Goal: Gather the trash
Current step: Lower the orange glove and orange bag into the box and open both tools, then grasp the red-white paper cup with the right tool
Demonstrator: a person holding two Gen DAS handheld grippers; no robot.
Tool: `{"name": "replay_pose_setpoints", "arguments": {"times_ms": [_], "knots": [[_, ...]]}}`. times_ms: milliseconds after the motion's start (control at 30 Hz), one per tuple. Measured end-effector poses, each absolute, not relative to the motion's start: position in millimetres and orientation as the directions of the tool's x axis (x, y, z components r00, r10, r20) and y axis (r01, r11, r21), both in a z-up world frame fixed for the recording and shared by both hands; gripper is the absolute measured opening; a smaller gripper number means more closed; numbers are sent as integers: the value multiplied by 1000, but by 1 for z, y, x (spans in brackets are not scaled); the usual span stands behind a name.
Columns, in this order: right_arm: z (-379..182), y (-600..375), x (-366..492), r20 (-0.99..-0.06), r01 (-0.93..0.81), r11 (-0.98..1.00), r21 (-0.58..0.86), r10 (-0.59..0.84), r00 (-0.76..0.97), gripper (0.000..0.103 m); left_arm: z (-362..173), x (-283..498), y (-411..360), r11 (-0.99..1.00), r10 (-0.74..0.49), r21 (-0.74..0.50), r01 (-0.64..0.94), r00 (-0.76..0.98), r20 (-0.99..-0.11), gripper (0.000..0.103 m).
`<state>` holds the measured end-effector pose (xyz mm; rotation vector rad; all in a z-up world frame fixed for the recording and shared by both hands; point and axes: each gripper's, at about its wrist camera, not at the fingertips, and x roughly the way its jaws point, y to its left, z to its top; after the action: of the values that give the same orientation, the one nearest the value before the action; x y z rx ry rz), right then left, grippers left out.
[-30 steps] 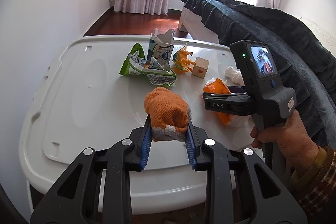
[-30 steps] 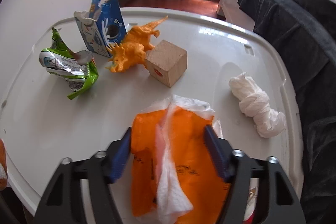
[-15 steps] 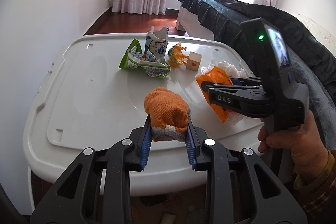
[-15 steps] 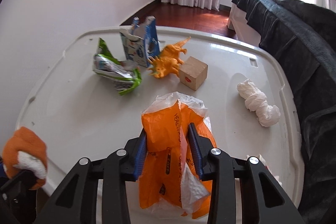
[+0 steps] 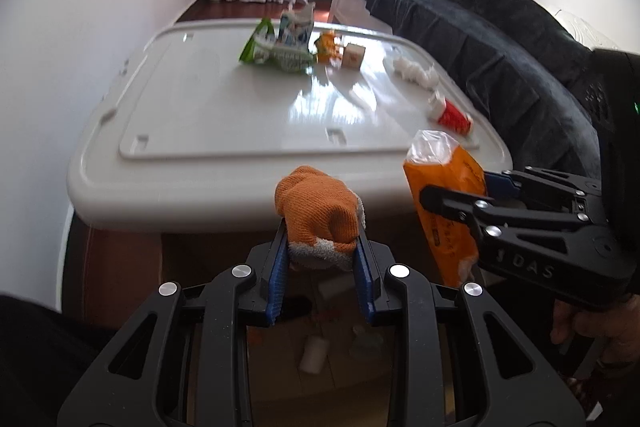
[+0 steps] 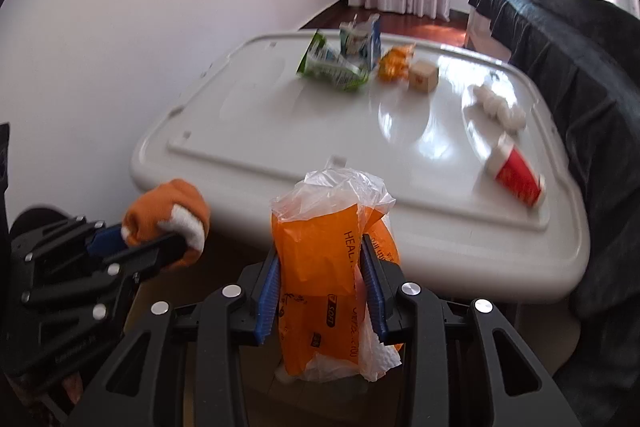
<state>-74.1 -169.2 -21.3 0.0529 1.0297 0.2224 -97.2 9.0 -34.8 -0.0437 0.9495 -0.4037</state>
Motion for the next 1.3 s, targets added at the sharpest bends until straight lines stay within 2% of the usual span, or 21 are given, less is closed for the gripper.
{"name": "replay_pose_setpoints", "arguments": {"times_ms": [300, 333, 367, 400, 433, 467, 500, 533, 667, 933, 1100, 1300], "knots": [[-52, -162, -106, -891, -143, 973, 178, 221, 396, 37, -43, -115, 9, 919, -359, -220, 326, 467, -808, 29], [-53, -162, -107, -896, -136, 976, 169, 210, 393, 40, -44, -115, 10, 920, -359, -227, 318, 459, -813, 30], [-54, -161, -107, -905, -129, 979, 160, 197, 378, 60, -44, -116, 12, 924, -356, -233, 304, 456, -815, 34], [-54, -162, -108, -904, -122, 980, 155, 191, 381, 70, -44, -116, 13, 925, -355, -237, 295, 455, -817, 42], [-52, -164, -109, -899, -110, 983, 148, 181, 398, 83, -43, -116, 16, 931, -344, -234, 280, 460, -818, 56], [-49, -165, -109, -896, -107, 984, 142, 174, 410, 87, -41, -117, 18, 937, -333, -229, 264, 472, -817, 63], [-48, -165, -110, -893, -110, 984, 139, 173, 417, 87, -37, -118, 21, 946, -314, -221, 238, 495, -810, 73], [-47, -166, -110, -889, -107, 985, 134, 167, 427, 87, -35, -119, 24, 948, -311, -224, 227, 506, -804, 76], [-39, -169, -111, -863, -103, 987, 125, 159, 480, 94, -29, -116, 30, 944, -328, -257, 204, 527, -784, 77], [-10, -187, -105, -773, -44, 993, 111, 114, 624, 97, -4, -91, 33, 967, -254, -181, 179, 630, -734, 77], [15, -196, -94, -715, -25, 999, 38, 45, 698, 98, 10, -52, 19, 974, -225, -152, 166, 674, -703, 82], [21, -215, -64, -700, -6, 1000, -10, -3, 714, 98, 15, -10, -9, 969, -244, -146, 199, 681, -690, 82]]}}
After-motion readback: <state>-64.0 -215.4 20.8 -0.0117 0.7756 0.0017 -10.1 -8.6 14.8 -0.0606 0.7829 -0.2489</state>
